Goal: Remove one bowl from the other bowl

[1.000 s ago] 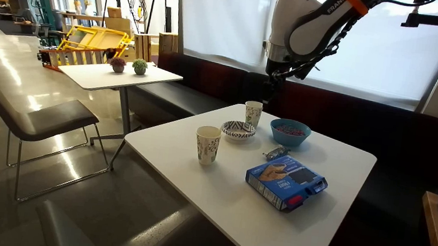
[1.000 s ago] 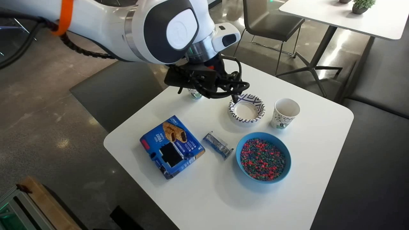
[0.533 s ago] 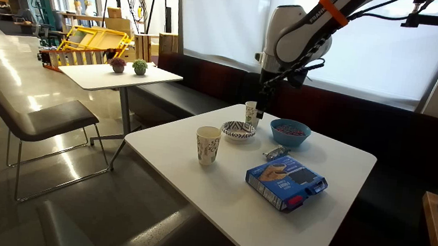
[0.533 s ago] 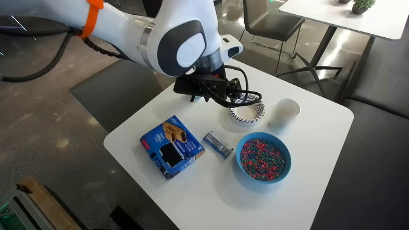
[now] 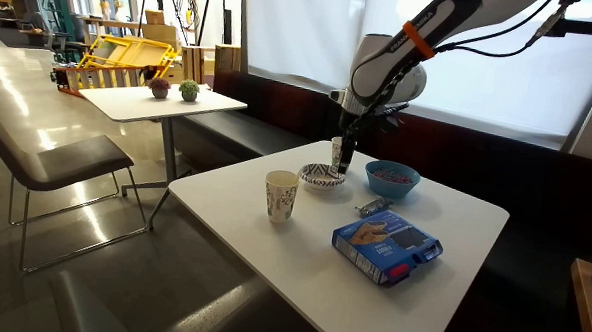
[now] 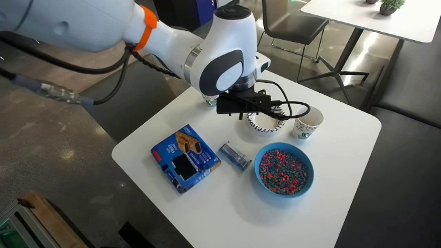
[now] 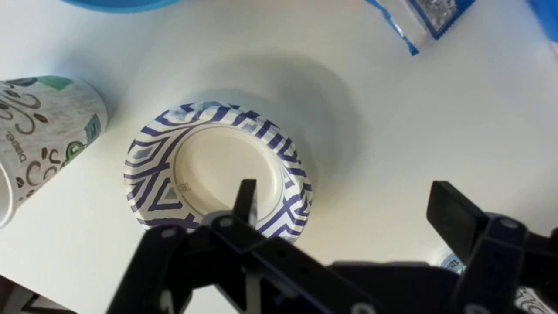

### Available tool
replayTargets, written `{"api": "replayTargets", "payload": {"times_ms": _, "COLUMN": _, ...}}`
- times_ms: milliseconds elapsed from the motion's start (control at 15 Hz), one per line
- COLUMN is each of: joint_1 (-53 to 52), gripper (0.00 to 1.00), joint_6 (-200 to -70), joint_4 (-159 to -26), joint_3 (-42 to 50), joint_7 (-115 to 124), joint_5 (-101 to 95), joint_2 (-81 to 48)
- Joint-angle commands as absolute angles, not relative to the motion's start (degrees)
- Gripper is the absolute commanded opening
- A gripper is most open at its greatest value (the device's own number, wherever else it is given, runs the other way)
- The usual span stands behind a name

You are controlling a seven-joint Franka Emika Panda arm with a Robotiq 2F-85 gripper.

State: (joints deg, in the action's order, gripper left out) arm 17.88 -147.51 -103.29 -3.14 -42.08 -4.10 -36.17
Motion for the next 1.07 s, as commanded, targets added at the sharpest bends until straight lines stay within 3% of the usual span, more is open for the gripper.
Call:
{"api": "replayTargets", "payload": {"times_ms": 0, "joint_1": 19.6, "gripper": 1.00, "joint_6": -146.8, "joint_4": -96.9, "joint_3": -4.8, "joint_7": -50.4, "joint_5": -3.8, "joint_2": -41.8}}
{"api": "replayTargets", "payload": {"times_ms": 1000, "joint_1": 20.3, "gripper": 1.00, "joint_6": -146.2, "joint_4": -93.1, "joint_3": -6.1, "joint_7": -58.8, "joint_5": -3.1, "joint_2": -44.8}}
